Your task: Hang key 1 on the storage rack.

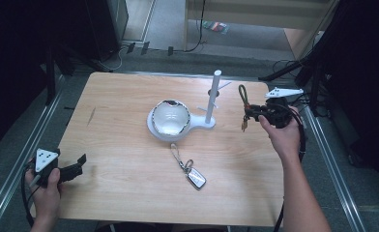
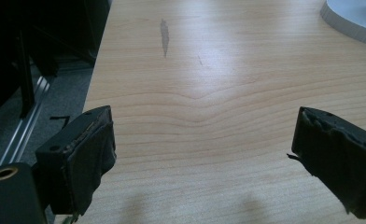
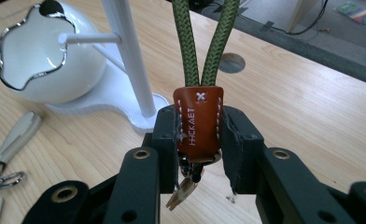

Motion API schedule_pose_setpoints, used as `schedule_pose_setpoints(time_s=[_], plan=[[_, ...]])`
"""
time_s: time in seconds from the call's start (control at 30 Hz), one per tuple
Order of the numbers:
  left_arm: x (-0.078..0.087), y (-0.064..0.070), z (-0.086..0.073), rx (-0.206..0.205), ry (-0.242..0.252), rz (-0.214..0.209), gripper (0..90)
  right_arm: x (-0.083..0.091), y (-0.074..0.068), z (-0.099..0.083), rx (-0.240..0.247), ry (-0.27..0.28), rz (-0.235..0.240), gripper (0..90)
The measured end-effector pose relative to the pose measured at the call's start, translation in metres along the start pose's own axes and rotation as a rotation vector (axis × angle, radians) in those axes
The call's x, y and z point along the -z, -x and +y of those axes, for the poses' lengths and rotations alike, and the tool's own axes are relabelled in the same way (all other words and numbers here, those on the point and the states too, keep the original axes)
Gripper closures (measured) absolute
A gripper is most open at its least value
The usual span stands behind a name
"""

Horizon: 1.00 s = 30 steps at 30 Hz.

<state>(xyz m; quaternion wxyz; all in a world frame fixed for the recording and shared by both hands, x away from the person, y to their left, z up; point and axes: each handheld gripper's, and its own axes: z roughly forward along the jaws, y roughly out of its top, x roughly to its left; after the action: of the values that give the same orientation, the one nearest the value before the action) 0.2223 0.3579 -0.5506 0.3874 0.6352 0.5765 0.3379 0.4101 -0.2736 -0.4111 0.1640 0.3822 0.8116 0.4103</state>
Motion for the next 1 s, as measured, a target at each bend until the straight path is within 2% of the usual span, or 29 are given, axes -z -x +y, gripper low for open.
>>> schedule_pose_setpoints(time_s=[0.47,1.0], plan=[[0.000,0.000,0.000,0.001,0.000,0.000,6.4,0.005,-0.005,0.013,-0.011,0.064,0.027,69.1],[0.000,0.000,0.000,0.001,-0.001,-0.001,6.4,0.004,-0.012,0.022,0.006,0.074,0.042,69.0]])
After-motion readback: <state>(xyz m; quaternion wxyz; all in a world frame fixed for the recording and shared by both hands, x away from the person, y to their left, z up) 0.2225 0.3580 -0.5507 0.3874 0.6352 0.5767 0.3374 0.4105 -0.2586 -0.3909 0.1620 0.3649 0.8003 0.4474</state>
